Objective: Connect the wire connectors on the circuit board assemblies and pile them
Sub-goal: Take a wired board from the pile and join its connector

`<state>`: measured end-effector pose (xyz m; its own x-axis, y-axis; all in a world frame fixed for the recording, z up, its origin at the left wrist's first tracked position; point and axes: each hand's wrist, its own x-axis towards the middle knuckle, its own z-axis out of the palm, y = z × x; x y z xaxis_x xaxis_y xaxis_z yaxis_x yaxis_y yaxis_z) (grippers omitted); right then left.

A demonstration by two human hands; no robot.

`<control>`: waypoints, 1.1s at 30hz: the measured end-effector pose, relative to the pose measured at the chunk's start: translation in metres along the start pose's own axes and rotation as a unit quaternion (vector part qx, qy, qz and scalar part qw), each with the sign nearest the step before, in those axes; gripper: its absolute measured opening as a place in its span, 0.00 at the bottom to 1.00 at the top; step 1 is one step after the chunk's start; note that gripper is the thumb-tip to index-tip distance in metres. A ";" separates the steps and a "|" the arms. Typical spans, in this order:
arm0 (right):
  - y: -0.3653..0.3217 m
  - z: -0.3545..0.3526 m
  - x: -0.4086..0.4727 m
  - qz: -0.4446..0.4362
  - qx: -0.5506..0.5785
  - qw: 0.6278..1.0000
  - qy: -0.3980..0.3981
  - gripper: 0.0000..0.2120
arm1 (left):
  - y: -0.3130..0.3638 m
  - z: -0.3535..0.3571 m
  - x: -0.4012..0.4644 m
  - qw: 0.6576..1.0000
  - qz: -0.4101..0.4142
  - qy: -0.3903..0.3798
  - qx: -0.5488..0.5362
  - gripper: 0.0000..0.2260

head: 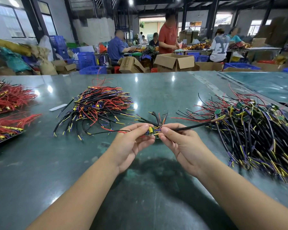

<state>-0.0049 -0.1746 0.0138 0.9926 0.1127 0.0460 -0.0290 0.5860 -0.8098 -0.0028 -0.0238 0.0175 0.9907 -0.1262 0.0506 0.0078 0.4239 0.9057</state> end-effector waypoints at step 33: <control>0.005 -0.003 0.005 -0.104 -0.193 0.975 0.036 0.05 | -0.006 -0.004 0.004 0.995 0.052 0.027 0.076 0.08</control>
<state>0.0003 -0.1734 0.0078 0.9786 -0.0416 0.2016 0.2056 0.2433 -0.9479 0.0015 -0.0230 0.0109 0.9910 -0.0397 0.1279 -0.1111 0.2902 0.9505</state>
